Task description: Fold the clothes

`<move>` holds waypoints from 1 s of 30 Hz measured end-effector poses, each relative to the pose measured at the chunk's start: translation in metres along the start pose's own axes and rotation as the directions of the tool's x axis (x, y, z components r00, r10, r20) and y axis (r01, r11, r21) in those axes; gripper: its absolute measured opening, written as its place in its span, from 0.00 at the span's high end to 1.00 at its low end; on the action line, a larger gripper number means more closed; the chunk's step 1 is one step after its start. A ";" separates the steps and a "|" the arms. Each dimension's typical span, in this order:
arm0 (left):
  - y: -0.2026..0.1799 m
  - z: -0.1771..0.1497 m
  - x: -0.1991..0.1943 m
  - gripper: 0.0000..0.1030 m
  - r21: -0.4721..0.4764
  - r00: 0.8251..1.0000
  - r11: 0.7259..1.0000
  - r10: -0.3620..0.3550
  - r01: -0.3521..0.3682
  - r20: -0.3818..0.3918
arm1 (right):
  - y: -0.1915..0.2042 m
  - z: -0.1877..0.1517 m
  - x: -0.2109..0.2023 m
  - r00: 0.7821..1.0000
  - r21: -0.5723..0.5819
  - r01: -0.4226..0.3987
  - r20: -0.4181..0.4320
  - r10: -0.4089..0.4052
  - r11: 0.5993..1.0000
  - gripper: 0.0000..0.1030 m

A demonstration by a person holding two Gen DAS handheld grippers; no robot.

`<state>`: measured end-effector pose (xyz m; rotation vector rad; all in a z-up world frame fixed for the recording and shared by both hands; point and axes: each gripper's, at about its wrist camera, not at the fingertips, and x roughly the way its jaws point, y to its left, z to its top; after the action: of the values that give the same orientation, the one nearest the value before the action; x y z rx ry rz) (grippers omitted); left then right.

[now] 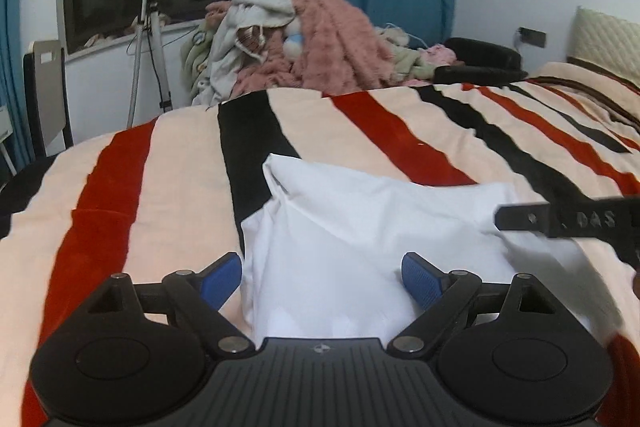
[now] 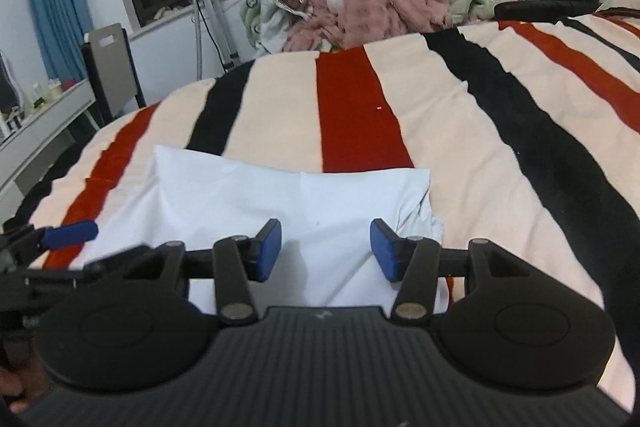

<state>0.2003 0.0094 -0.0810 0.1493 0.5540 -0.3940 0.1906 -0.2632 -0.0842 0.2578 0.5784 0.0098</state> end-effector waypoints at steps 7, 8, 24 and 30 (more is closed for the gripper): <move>0.005 -0.014 -0.034 0.14 -0.138 0.999 0.990 -0.017 0.010 -0.051 | 0.016 -0.028 -0.028 0.999 -0.069 0.038 0.024 -0.036 0.997 0.50; 0.006 -0.016 -0.038 0.14 -0.159 0.998 0.987 -0.019 0.010 -0.059 | 0.016 -0.035 -0.024 0.999 -0.073 0.046 0.008 -0.046 0.996 0.50; 0.041 -0.058 -0.057 0.08 -0.649 0.920 0.723 -0.381 0.234 -0.093 | 0.019 -0.051 -0.019 0.996 -0.034 0.084 -0.009 -0.084 0.996 0.51; 0.066 -0.068 -0.017 0.12 -0.778 0.937 0.600 -0.345 0.185 -0.044 | 0.017 -0.051 -0.021 0.997 -0.013 0.078 -0.005 -0.078 0.997 0.51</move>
<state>0.1815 0.0919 -0.1266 -0.7542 0.9039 -0.4066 0.1459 -0.2364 -0.1101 0.2231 0.5935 -0.0611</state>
